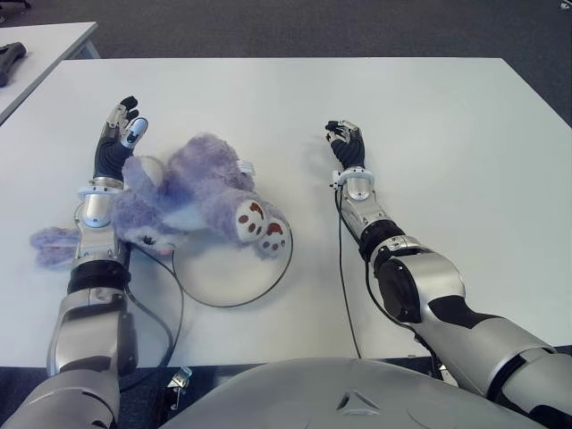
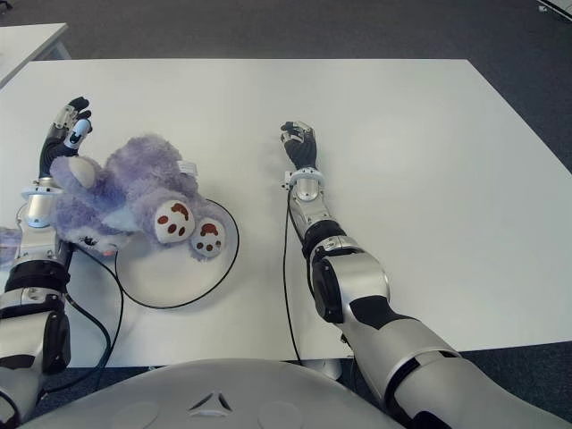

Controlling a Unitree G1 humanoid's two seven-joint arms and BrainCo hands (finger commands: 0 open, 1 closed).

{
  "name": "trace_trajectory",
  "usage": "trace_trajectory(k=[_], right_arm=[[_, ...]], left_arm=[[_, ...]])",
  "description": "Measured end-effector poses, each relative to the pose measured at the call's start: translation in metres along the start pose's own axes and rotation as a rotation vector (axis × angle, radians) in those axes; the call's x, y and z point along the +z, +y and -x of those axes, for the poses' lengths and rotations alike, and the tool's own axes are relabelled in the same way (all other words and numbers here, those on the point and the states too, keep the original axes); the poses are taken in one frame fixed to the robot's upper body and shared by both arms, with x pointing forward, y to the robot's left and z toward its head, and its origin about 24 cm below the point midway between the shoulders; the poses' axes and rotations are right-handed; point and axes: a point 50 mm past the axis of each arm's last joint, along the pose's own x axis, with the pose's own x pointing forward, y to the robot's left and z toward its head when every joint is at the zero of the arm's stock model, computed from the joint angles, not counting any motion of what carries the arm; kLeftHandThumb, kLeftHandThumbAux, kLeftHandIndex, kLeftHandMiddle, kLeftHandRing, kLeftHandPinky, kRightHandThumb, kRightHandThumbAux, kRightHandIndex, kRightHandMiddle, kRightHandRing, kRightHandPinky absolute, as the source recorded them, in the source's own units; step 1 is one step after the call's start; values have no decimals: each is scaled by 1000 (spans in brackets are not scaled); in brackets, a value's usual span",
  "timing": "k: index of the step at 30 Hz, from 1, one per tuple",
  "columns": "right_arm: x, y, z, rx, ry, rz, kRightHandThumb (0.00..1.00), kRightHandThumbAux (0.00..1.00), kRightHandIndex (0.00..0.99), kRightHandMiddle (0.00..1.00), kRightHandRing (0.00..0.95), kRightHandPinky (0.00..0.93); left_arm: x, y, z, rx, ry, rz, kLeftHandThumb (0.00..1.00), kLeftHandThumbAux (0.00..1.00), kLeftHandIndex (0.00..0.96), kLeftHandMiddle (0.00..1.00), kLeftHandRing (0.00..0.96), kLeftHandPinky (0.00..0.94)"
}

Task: Put the doll into the plate.

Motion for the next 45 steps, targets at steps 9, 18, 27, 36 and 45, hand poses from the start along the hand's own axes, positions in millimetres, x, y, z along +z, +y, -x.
trace_trajectory(k=[9, 18, 27, 36, 45], right_arm=[[0, 0, 0, 0, 1, 0, 698, 741, 398, 240, 211, 211], [0, 0, 0, 0, 1, 0, 697, 742, 397, 239, 212, 219], [0, 0, 0, 1, 2, 1, 698, 741, 397, 242, 212, 209], [0, 0, 0, 0, 1, 2, 698, 741, 398, 239, 208, 209], [0, 0, 0, 0, 1, 2, 699, 741, 398, 240, 205, 207]], left_arm=[[-4, -6, 1, -23, 9, 21, 0, 252, 0, 0, 0, 0], [-6, -14, 1, -35, 10, 61, 0, 262, 0, 0, 0, 0], [-6, -17, 1, -36, 6, 73, 0, 262, 0, 0, 0, 0], [-3, -19, 0, -41, -7, 73, 0, 271, 0, 0, 0, 0], [-2, -20, 0, -46, -9, 72, 0, 272, 0, 0, 0, 0]])
